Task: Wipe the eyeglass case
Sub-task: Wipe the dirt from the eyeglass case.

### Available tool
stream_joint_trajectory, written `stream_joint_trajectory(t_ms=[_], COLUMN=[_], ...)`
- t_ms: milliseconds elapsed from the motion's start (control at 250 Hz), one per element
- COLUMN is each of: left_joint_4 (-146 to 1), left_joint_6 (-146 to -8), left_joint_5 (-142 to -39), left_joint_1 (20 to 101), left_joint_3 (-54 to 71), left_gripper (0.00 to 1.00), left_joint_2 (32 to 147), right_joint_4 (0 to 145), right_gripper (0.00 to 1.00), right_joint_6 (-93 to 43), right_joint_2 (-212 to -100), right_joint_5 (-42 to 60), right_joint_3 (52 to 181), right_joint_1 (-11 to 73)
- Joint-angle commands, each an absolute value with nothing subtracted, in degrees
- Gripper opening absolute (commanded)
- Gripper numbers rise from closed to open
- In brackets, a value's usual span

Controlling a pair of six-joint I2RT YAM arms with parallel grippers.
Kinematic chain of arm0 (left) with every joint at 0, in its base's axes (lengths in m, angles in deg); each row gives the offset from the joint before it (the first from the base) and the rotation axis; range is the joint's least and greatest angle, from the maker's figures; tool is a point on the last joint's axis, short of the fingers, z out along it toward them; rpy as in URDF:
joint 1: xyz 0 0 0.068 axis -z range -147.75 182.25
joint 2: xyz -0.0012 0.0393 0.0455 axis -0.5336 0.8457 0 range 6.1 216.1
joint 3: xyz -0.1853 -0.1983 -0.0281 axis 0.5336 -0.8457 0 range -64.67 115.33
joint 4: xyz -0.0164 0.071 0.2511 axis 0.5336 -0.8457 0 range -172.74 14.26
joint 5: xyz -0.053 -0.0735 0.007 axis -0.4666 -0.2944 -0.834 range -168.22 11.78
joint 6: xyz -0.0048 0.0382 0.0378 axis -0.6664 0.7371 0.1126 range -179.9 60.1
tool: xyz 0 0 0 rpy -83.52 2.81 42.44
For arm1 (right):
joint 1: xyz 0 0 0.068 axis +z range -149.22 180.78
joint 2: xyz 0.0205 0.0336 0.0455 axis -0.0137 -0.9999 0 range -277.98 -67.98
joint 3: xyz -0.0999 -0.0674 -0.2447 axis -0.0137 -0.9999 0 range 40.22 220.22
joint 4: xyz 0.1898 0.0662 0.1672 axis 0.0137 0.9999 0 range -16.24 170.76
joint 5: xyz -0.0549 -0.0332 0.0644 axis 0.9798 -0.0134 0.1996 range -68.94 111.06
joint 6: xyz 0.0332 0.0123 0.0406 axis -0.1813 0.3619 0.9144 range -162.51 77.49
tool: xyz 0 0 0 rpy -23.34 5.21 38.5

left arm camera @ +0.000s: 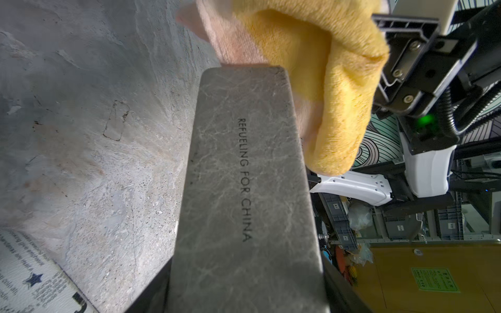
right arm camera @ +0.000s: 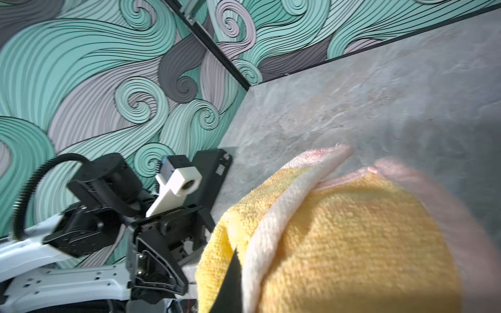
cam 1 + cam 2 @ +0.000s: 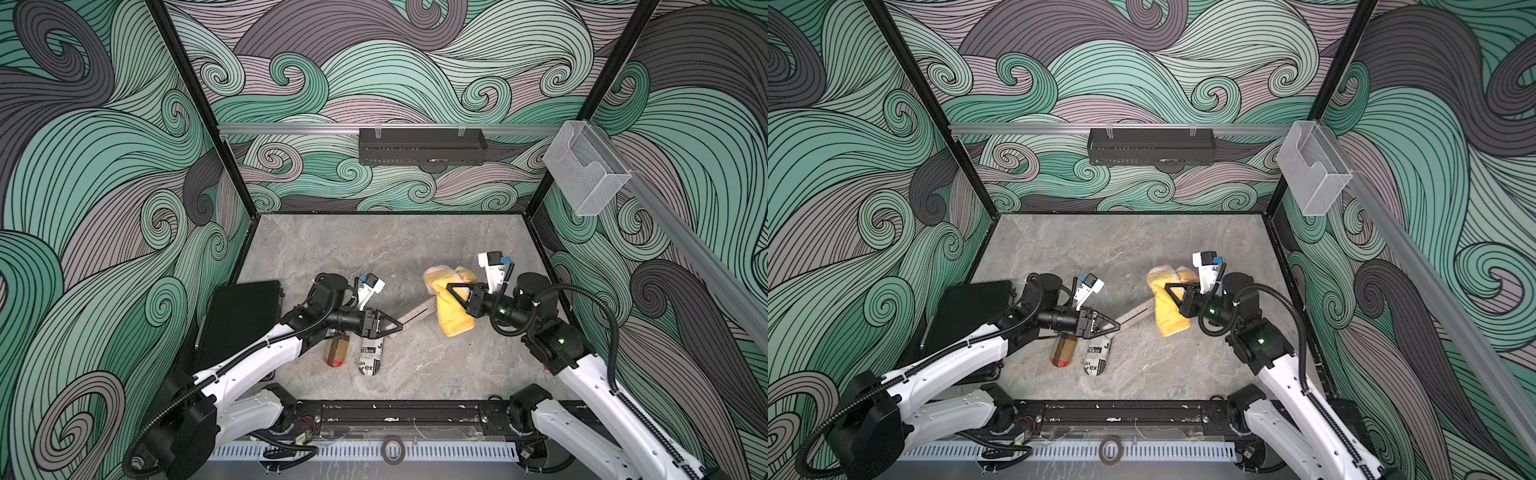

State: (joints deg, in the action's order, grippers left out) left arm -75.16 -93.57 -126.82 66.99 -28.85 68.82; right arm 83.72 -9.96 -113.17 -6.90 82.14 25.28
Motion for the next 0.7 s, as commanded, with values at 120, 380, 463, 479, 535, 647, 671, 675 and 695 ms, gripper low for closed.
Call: stream_joint_trajectory(t_ms=[120, 380, 463, 479, 535, 647, 671, 675, 695], left_joint_4=[-70.32, -68.28, -67.93, -68.0, -68.06, -67.67, -67.46, -67.43, -67.27], left_joint_6=[-91.01, -91.2, -91.18, -91.1, -91.01, -91.08, -91.11, -91.15, -91.22], left_joint_5=[-130.43, -130.34, -130.1, -130.0, -129.73, -129.82, -129.97, -129.98, -130.11], left_joint_1=[66.26, 66.25, 66.26, 66.26, 66.25, 66.24, 66.22, 66.24, 66.24], left_joint_3=[-29.15, -30.13, -30.3, -30.37, -30.48, -30.57, -30.56, -30.56, -30.57], left_gripper=[0.43, 0.43, 0.43, 0.43, 0.43, 0.43, 0.43, 0.43, 0.43], left_joint_2=[63.56, 63.27, 63.25, 63.25, 63.31, 63.63, 63.64, 63.61, 63.72], right_joint_4=[80.61, 79.03, 81.53, 81.52, 79.48, 75.47, 74.81, 74.68, 74.33], right_gripper=[0.0, 0.0, 0.0, 0.0, 0.0, 0.0, 0.0, 0.0, 0.0], right_joint_6=[-5.6, 0.08, -1.1, -1.26, -1.08, 0.56, 1.04, 1.1, 1.55], right_joint_2=[-120.2, -128.22, -126.06, -125.58, -123.65, -121.11, -121.18, -121.21, -121.34], right_joint_5=[-11.66, -11.71, -9.79, -10.04, -12.97, -18.05, -19.07, -19.22, -19.63], right_joint_3=[83.32, 83.24, 83.86, 83.86, 83.27, 82.16, 81.98, 81.93, 81.78], right_joint_1=[24.7, 22.67, 22.28, 22.07, 21.35, 21.04, 21.0, 21.09, 21.06])
